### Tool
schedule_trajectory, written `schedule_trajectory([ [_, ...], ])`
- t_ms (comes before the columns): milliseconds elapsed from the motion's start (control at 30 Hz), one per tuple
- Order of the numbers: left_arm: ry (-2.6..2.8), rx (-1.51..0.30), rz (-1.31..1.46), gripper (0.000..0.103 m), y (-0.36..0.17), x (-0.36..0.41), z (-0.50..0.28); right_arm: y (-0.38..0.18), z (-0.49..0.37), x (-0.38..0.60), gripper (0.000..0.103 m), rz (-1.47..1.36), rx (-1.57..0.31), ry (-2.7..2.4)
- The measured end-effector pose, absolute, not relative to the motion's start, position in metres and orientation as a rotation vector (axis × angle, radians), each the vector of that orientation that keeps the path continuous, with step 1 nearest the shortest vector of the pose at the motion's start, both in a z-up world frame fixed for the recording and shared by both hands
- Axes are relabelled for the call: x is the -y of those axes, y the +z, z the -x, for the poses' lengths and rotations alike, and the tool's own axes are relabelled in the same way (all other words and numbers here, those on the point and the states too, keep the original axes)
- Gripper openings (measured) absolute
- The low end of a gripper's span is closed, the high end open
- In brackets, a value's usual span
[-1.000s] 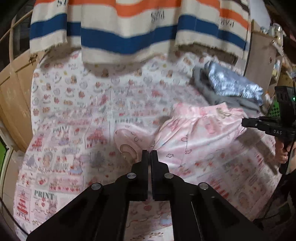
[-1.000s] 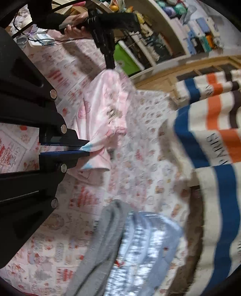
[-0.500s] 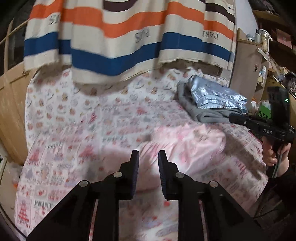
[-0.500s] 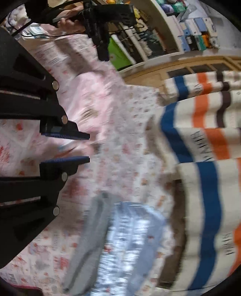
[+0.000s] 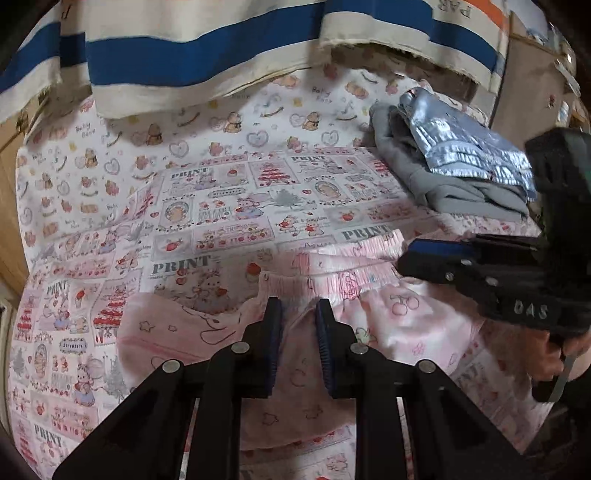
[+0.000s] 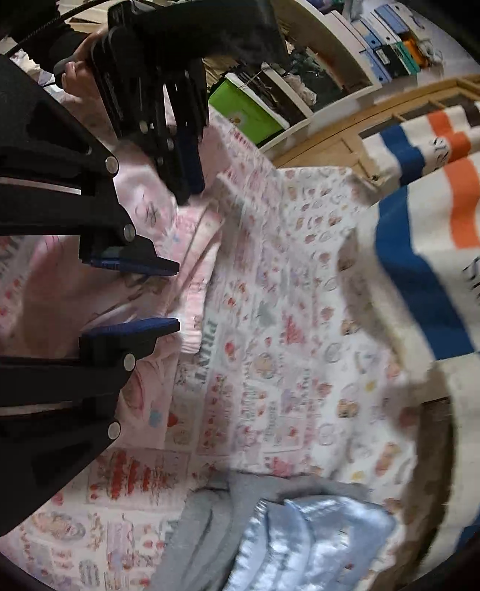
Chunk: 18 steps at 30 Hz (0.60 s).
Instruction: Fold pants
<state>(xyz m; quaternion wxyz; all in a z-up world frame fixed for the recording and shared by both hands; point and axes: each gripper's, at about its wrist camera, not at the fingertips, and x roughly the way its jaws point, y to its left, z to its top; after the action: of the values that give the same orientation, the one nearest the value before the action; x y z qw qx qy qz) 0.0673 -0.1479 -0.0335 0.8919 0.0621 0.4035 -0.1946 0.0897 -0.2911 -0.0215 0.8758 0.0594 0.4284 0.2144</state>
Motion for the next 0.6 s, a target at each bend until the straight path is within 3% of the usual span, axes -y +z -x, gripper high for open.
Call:
schedule_trajectory([
  [233, -0.424, -0.815, -0.151, 0.020, -0.033, 0.147, -0.064, -0.022, -0.088, 0.292, 0.026, -0.123, -0.879, 0.467],
  [333, -0.421, -0.792, -0.152, 0.027, -0.026, 0.145, -0.059, -0.014, -0.080, 0.301, 0.026, -0.161, -0.827, 0.434],
  [400, -0.408, -0.755, -0.155, 0.040, -0.020, 0.141, -0.052, -0.004, -0.072, 0.311, 0.026, -0.183, -0.761, 0.406],
  [467, -0.373, -0.709, -0.162, 0.064, -0.012, 0.136, -0.045, 0.006, -0.067, 0.319, 0.026, -0.188, -0.731, 0.392],
  [533, -0.349, -0.666, -0.144, 0.080, -0.002, 0.127, -0.038, 0.016, -0.063, 0.326, 0.029, -0.189, -0.720, 0.374],
  [567, -0.337, -0.649, -0.131, 0.091, 0.004, 0.122, -0.035, 0.022, -0.059, 0.331, 0.042, -0.194, -0.707, 0.361],
  [600, -0.322, -0.635, -0.120, 0.097, 0.009, 0.117, -0.032, 0.027, -0.055, 0.336, 0.066, -0.199, -0.694, 0.349],
])
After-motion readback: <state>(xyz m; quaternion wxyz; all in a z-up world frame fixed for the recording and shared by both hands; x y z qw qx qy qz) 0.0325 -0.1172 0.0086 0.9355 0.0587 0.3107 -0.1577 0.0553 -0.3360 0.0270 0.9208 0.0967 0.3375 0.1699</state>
